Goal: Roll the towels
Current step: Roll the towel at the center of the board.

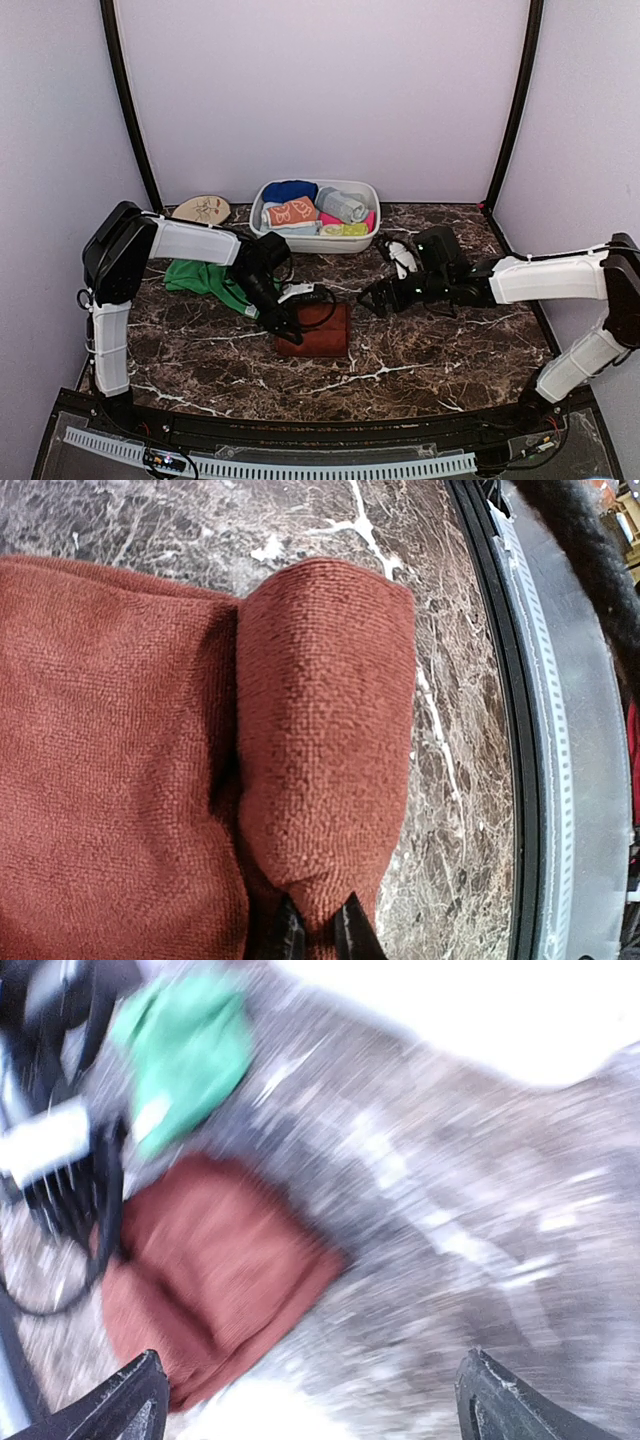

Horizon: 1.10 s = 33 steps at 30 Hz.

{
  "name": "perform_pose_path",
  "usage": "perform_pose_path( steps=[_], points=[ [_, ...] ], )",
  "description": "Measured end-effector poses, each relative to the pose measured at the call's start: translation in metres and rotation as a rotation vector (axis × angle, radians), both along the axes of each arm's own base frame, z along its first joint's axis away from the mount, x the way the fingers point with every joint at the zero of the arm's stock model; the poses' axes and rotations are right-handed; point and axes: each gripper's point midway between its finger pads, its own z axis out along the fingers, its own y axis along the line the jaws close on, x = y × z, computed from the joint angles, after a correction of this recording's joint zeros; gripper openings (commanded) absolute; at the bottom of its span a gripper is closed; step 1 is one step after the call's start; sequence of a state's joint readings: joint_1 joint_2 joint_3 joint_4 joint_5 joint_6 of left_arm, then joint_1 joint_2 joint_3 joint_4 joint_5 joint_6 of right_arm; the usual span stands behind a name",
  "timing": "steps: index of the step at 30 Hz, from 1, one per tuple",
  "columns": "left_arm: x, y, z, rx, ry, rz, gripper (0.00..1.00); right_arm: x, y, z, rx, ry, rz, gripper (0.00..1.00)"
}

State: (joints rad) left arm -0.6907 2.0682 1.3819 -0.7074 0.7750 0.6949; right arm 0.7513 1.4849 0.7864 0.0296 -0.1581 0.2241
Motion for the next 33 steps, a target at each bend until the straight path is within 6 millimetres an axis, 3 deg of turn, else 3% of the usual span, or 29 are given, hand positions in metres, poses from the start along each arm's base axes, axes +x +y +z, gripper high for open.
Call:
perform_pose_path(
  steps=[4, 6, 8, 10, 14, 18, 23, 27, 33],
  points=[
    [0.003, -0.001, -0.002, 0.027, 0.04, 0.02, 0.01, 0.035, -0.037, 0.039, 0.047, -0.164, -0.232, 1.0],
    [0.004, -0.002, -0.003, 0.042, 0.057, 0.033, 0.01, 0.041, -0.051, 0.043, 0.058, -0.21, -0.271, 1.0],
    [0.004, -0.002, -0.004, 0.052, 0.066, 0.043, 0.0, 0.035, -0.053, 0.039, 0.022, -0.268, -0.236, 0.98],
    [0.005, -0.002, -0.004, 0.064, 0.072, 0.052, 0.0, 0.012, -0.036, 0.031, -0.034, -0.346, -0.121, 0.91],
    [0.006, -0.002, -0.005, 0.081, 0.084, 0.062, 0.01, -0.062, 0.016, 0.014, -0.12, -0.481, 0.258, 0.77],
    [0.006, -0.002, -0.005, 0.089, 0.092, 0.065, 0.01, -0.099, 0.046, 0.003, -0.207, -0.601, 0.504, 0.7],
    [0.006, -0.002, -0.005, 0.094, 0.098, 0.065, 0.01, -0.118, 0.084, -0.017, -0.308, -0.7, 0.701, 0.62],
    [0.007, -0.002, -0.005, 0.095, 0.1, 0.065, 0.05, -0.113, 0.101, -0.033, -0.368, -0.74, 0.768, 0.55],
    [0.009, 0.0, -0.004, 0.091, 0.096, 0.059, 0.14, -0.097, 0.113, -0.063, -0.432, -0.729, 0.803, 0.24]
  ],
)
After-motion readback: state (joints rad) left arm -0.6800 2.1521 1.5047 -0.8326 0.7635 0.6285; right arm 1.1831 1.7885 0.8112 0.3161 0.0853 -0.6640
